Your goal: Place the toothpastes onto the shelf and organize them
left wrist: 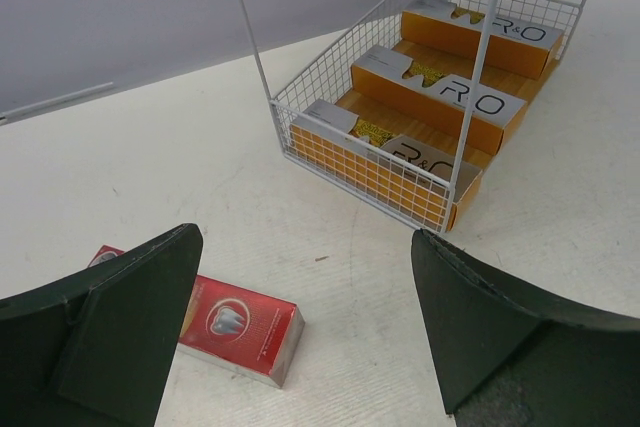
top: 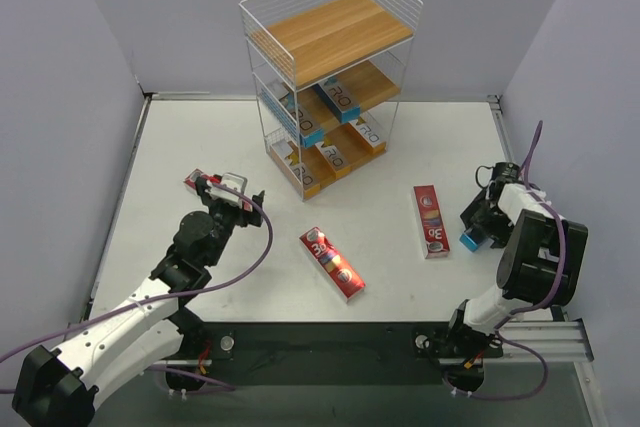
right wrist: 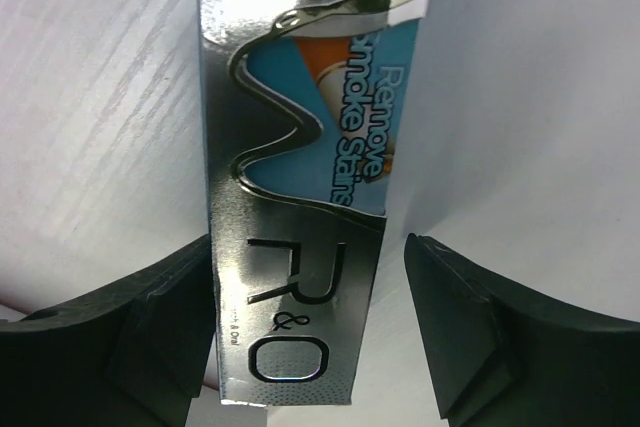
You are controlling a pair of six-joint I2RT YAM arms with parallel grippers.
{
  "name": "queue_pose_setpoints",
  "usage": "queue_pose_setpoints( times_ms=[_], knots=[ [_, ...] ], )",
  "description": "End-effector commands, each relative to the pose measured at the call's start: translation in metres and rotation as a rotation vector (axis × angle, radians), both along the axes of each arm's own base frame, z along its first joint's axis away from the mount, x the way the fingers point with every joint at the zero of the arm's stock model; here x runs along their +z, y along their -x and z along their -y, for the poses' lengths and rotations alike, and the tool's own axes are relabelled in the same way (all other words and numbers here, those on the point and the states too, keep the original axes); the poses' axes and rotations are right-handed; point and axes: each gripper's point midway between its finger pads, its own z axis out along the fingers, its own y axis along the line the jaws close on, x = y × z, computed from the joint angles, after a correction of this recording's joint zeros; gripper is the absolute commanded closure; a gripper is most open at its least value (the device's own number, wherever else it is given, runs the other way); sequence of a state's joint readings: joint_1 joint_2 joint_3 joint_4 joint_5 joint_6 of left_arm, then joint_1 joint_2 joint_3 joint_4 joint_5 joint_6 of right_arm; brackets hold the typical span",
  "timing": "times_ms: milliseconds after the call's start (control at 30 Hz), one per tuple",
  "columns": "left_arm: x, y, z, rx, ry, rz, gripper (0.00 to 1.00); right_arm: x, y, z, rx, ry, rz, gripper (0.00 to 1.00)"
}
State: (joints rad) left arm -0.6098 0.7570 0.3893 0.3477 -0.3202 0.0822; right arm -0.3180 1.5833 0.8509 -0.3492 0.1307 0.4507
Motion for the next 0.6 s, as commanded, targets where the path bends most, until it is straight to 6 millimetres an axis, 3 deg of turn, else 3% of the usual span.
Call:
queue_pose_setpoints(
  times_ms=[0,300,567],
  knots=[
    [0.014,0.001,0.008,-0.034,0.041,0.039,0.03,0.006,-0.005,-0.007,0.044,-0.007,0.028,0.31],
    [0.016,0.002,0.009,-0.045,0.043,0.043,0.03,0.005,-0.014,-0.012,0.013,-0.015,0.053,0.28],
    [0.020,0.004,0.008,-0.045,0.048,0.052,0.03,-0.002,0.006,-0.020,-0.014,0.029,0.016,0.27]
  ],
)
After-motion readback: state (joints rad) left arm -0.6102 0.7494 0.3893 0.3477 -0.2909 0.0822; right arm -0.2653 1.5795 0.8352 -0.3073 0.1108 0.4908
